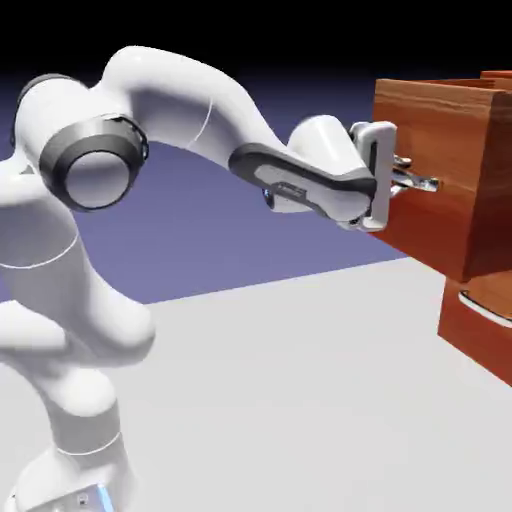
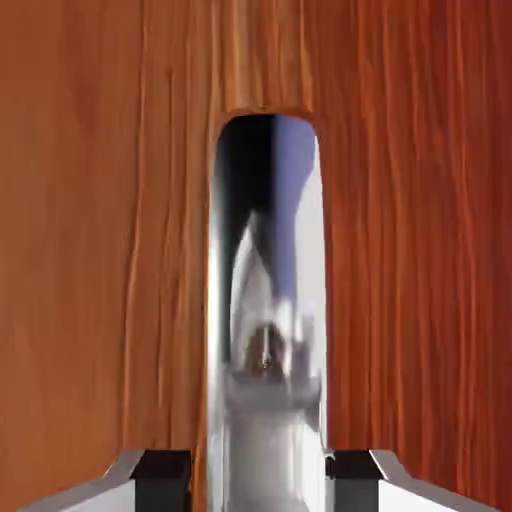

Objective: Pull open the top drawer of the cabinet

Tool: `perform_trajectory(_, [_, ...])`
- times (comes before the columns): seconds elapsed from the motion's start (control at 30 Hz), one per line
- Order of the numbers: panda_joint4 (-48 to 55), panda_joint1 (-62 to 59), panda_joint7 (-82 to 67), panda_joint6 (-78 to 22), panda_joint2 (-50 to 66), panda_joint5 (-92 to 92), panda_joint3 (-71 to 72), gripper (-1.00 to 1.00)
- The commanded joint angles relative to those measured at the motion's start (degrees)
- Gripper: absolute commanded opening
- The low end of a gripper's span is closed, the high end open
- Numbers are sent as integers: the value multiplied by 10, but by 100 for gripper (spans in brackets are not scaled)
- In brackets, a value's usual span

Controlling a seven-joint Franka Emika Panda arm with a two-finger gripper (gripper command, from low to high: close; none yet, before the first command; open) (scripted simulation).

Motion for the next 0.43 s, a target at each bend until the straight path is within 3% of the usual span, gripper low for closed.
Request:
perform_trajectory(0.0, [3, -21, 20, 4, -12, -8, 18, -100])
perform_trajectory(0.17, [22, -125, 99, 19, -60, -40, 110, -100])
perform_trajectory(0.27, [-21, -169, 67, 11, -18, -24, 157, -100])
perform_trajectory(0.3, [-21, -169, 67, 11, -18, -24, 157, 100])
perform_trajectory(0.4, [-60, -185, 33, 5, 24, -6, 175, 100])
